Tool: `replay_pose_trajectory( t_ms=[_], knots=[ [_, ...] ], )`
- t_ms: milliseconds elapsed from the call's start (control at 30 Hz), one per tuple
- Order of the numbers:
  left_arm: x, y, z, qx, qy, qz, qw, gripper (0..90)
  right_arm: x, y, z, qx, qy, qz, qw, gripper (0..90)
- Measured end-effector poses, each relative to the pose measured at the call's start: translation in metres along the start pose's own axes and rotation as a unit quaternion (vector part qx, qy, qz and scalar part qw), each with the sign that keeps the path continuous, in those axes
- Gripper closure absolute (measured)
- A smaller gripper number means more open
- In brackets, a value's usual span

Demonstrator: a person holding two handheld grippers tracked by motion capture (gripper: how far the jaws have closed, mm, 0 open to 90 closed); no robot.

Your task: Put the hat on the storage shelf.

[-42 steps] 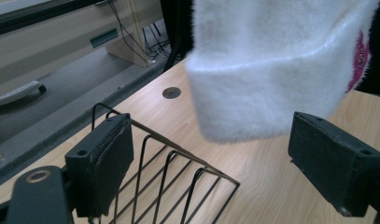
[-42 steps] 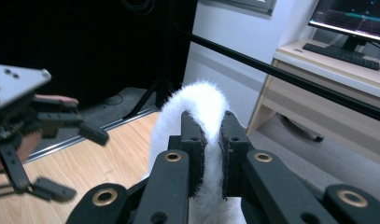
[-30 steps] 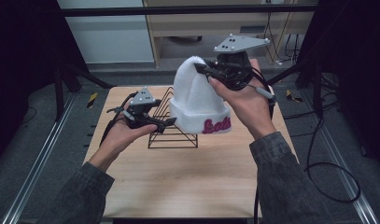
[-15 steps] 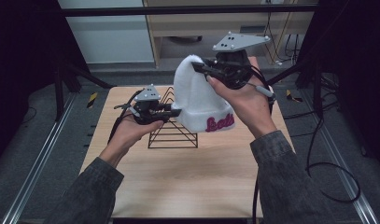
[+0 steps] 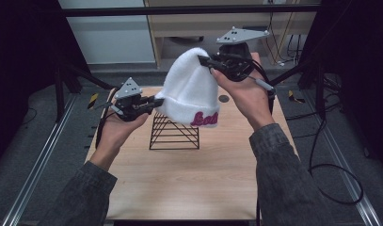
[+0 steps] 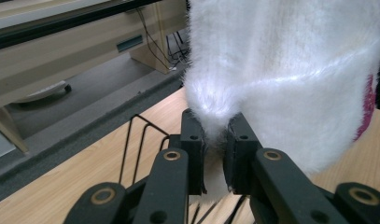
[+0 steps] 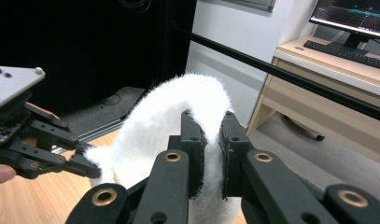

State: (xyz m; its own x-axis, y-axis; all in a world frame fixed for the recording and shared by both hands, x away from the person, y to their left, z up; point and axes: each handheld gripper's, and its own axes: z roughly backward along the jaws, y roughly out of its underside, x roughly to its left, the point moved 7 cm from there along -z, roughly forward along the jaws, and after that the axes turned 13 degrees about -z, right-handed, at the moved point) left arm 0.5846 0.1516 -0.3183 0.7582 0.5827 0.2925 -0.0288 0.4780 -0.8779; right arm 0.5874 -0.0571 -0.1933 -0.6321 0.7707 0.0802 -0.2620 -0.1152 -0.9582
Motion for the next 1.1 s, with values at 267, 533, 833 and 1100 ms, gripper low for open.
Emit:
replay_pose_trajectory(
  t_ms=[267,533,833,1100],
  knots=[
    [0.016,0.003,0.003,-0.002,-0.033,0.012,0.9994,81.3,0.003,-0.004,-0.018,-0.014,-0.005,-0.005,0.9999,83.1],
    [0.018,0.007,0.006,0.011,-0.033,0.01,0.9994,81.4,0.001,0.0,-0.034,-0.002,-0.001,-0.008,1.0,83.1],
    [0.023,0.02,0.003,0.038,-0.038,-0.001,0.9985,81.5,-0.006,0.011,-0.055,0.023,0.013,0.001,0.9997,83.1],
    [0.03,0.028,-0.007,0.048,-0.044,-0.001,0.9979,81.6,-0.019,0.019,-0.072,0.036,0.02,0.001,0.9991,83.1]
  ],
)
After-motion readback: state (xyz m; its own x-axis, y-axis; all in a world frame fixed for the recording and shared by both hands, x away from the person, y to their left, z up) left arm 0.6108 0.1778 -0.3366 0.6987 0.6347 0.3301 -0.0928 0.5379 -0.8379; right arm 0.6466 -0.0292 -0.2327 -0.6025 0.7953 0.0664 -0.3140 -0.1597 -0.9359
